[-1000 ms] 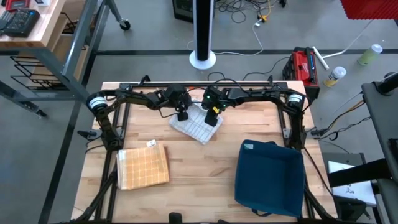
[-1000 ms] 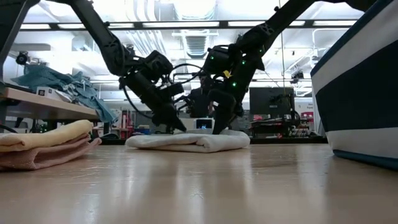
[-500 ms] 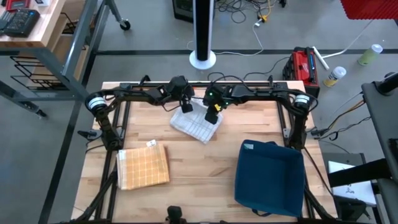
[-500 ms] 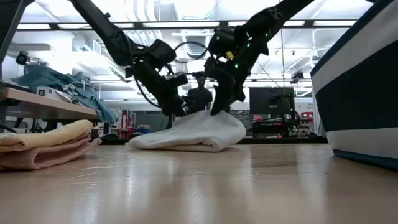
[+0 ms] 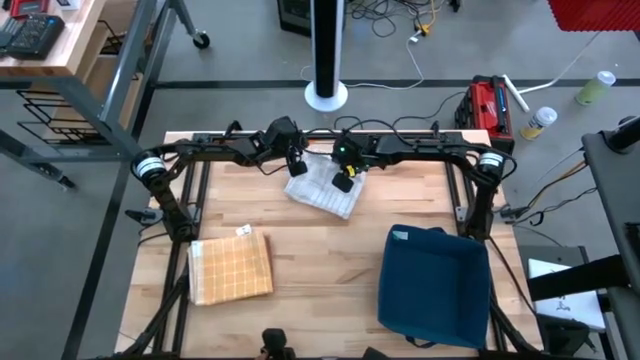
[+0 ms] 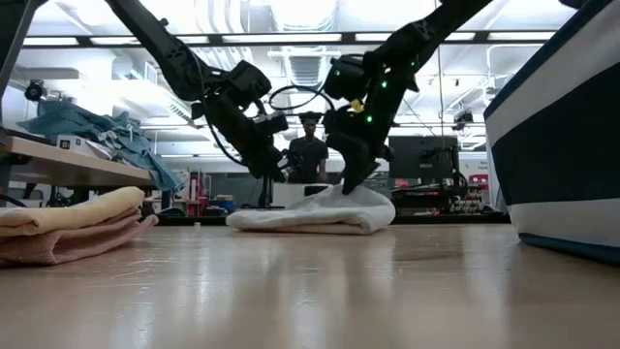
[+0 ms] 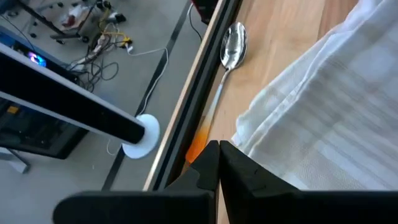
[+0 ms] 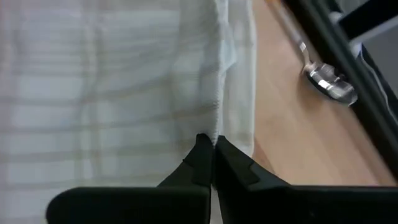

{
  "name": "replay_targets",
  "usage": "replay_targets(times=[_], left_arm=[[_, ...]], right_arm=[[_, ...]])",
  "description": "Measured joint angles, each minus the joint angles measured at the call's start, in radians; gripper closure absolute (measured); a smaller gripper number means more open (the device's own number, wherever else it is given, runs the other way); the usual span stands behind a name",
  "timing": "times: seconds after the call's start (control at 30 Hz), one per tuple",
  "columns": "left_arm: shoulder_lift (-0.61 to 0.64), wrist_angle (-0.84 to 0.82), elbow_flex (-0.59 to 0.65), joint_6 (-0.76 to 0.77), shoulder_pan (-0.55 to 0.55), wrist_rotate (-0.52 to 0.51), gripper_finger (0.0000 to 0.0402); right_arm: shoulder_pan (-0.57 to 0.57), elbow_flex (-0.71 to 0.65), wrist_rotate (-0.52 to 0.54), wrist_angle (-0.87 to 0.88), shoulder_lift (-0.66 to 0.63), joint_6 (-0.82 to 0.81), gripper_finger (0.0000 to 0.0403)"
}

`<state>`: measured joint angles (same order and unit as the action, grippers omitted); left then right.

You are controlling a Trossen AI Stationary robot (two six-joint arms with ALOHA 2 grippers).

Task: Fold towel
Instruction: Fold the white towel

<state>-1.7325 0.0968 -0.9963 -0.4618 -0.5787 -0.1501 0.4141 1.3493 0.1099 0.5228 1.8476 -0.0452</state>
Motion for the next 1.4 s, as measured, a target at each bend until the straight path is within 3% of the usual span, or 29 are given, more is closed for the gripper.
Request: replay_targets(times=[0.17, 0.33, 0.5, 0.77, 1.07, 1.23, 1.4], left_arm=[[0.000, 0.000, 0.002, 0.025, -0.001, 0.018, 0.0396], [-0.009, -0.020, 0.010, -0.017, -0.002, 0.176, 0.0391], [-0.055, -0.016, 0.012, -0.038, -0.006, 0.138, 0.0386], [-0.115, 0.084, 0.012, -0.070, -0.034, 0.145, 0.0316], [-0.122, 0.088, 0.010, -0.063, -0.069, 0.266, 0.0250], [-0.122, 0.084, 0.010, -0.066, -0.070, 0.291, 0.0250], [-0.122, 0.085, 0.009, -0.066, -0.070, 0.293, 0.0275]], right_arm=[[0.007, -0.001, 0.007, -0.022, 0.056, -0.010, 0.0403], [0.015, -0.002, 0.031, -0.029, 0.104, -0.016, 0.0403], [0.016, -0.002, 0.033, -0.033, 0.111, -0.032, 0.0398], [0.014, -0.002, 0.048, -0.025, 0.103, -0.059, 0.0342], [0.012, -0.002, 0.047, 0.015, 0.103, -0.058, 0.0280], [0.012, 0.021, 0.046, 0.118, 0.103, -0.053, 0.0257], [0.012, 0.042, 0.020, 0.193, 0.089, -0.039, 0.0245]])
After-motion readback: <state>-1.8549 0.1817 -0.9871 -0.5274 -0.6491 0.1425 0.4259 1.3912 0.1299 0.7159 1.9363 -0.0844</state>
